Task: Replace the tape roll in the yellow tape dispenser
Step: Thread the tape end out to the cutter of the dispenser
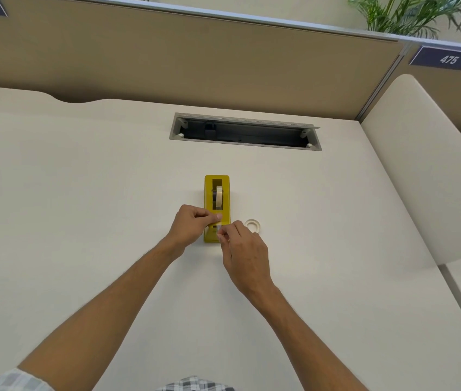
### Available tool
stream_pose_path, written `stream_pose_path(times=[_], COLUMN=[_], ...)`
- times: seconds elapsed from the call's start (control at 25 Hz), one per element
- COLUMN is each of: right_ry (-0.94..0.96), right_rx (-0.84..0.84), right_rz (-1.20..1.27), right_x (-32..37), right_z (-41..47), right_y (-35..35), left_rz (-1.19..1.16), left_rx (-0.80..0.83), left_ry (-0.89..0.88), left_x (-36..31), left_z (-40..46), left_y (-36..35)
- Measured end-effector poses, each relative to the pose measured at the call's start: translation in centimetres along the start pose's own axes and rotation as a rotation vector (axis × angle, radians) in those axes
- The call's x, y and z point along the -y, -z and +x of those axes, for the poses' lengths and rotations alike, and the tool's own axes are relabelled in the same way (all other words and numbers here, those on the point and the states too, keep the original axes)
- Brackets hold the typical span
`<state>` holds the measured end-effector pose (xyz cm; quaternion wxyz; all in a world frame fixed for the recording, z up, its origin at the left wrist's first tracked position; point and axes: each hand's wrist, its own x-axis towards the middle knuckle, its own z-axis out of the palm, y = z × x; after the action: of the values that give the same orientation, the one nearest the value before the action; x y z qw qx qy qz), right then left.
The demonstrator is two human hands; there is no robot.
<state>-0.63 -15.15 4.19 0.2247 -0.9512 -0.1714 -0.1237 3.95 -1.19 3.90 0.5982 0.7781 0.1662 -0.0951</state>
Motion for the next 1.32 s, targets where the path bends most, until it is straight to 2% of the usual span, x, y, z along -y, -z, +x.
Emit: stream_pose_path(times=[0.16, 0.36, 0.72, 0.96, 1.12, 1.32], right_ry=[0.006, -0.001, 0.0, 0.0, 0.0, 0.0], right_rx=[0.004, 0.01, -0.007, -0.03, -0.002, -0.008], right_rz=[0.003, 0.008, 0.015, -0.014, -0.019, -0.02], right_x=[0.1, 0.3, 0.4, 0.3, 0.2, 0.4], right_z=[0.1, 0.2, 0.3, 0.6, 0.4, 0.5], right_y=[0.1, 0.2, 0.4, 0.5, 0.5, 0.5], left_rz=[-0.043, -0.127, -0.083, -0.116, -0.138, -0.116], left_rx=[0.04, 0.028, -0.018, -0.005, 0.079, 0.062], left_ry=[0.01, 0.135, 0.111, 0.177, 0.096, 0.072], left_x=[-0.6, -1.8, -2.0, -1.6, -1.1, -1.3], left_z=[0.1, 1.1, 1.7, 1.1, 0.2, -0.1], left_y=[0.3, 0.3, -0.1, 0.1, 0.5, 0.5])
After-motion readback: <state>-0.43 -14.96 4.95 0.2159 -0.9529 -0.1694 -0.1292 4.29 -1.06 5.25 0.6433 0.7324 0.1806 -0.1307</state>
